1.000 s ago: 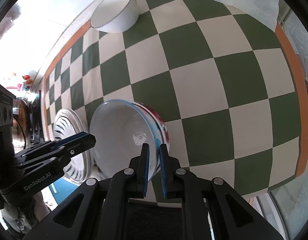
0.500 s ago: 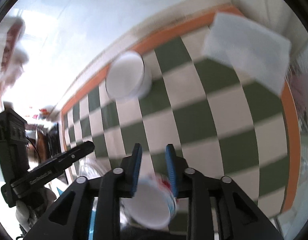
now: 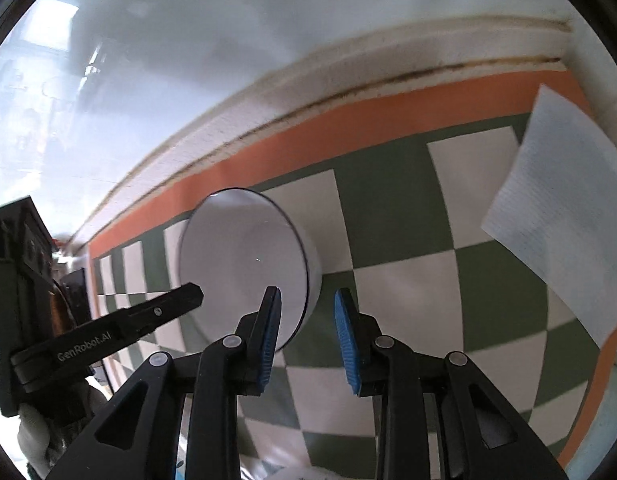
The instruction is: Organize plates and bowls
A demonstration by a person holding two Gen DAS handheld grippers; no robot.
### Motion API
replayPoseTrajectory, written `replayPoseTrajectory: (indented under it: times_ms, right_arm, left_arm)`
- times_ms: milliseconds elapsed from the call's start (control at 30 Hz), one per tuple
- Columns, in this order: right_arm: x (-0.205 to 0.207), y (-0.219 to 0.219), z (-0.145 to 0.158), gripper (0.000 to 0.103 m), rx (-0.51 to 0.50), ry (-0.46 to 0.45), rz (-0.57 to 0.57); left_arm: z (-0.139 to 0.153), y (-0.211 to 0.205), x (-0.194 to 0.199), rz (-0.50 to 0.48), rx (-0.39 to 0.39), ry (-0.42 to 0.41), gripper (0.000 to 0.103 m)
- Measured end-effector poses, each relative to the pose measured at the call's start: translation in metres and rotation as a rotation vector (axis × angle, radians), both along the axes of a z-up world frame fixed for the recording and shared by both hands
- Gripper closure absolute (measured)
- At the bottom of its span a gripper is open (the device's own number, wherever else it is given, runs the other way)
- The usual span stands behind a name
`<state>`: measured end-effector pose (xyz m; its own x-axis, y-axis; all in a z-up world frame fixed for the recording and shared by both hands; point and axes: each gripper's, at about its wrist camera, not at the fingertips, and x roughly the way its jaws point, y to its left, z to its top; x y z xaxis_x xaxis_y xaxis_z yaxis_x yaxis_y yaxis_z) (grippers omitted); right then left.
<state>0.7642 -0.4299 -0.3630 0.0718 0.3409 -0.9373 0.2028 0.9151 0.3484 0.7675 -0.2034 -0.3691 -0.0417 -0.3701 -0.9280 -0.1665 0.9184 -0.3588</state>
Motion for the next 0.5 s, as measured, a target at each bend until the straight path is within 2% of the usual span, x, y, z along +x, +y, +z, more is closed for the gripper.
replayPoseTrajectory:
  times_ms: [33,167,300,500]
  right_arm:
    - [0.003,0.001,-0.005,0.072,-0.005,0.008,0.006]
    - [0.008,0.003,-0.016,0.074,-0.023,0.016,0.013]
    - [0.012,0.004,-0.018,0.093,-0.024,0.000,0.015]
    - [0.017,0.020,-0.012,0.094,-0.122,-0.018,0.075]
  left_arm:
    - [-0.003,-0.001,0.001,-0.001,-0.003,-0.001,0.077]
    - [-0.009,-0.005,0.005,-0.033,0.004,-0.016,0.090]
    - [-0.010,-0.007,0.006,-0.045,0.020,-0.032,0.093]
    - [-0.007,-0.005,0.002,-0.068,0.041,-0.043,0.093]
